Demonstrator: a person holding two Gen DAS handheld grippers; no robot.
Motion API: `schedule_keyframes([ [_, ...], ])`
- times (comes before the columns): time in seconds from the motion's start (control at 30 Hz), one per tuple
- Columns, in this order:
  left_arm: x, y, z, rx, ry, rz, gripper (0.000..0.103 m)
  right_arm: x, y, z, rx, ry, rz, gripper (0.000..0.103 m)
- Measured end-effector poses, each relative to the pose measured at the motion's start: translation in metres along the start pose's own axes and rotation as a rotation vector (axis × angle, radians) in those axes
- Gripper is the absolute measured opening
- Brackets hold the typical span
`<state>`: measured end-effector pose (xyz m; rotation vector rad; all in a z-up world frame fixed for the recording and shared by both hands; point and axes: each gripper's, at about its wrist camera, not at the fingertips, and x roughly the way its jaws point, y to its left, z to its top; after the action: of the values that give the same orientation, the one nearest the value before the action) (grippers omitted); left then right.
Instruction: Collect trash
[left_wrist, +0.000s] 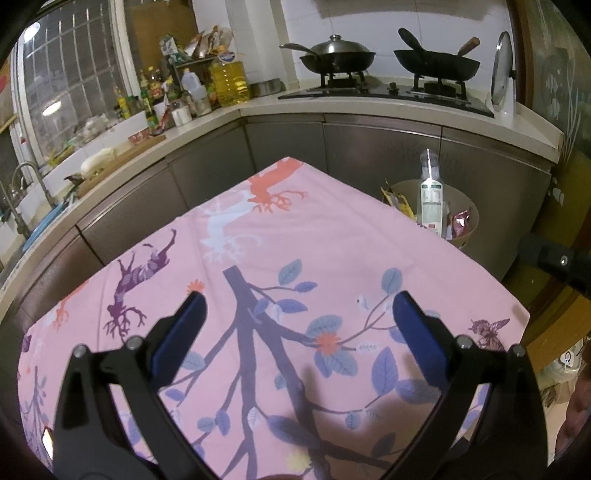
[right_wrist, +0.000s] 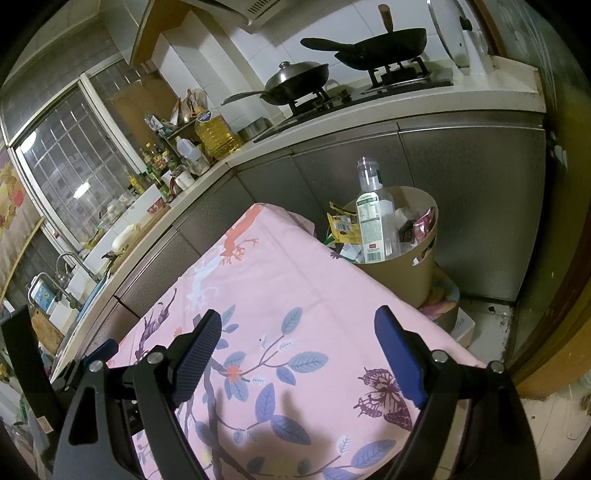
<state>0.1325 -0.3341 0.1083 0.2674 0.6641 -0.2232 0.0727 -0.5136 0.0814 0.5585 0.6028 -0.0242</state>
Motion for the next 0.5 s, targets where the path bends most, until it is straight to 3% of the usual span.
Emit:
schedule_keyframes([
  [0.5, 0.003, 0.006, -0.01, -0.001, 0.021, -0.017, 0.097, 0.0, -0.002, 0.001, 0.0, -0.001, 0.002, 0.082],
])
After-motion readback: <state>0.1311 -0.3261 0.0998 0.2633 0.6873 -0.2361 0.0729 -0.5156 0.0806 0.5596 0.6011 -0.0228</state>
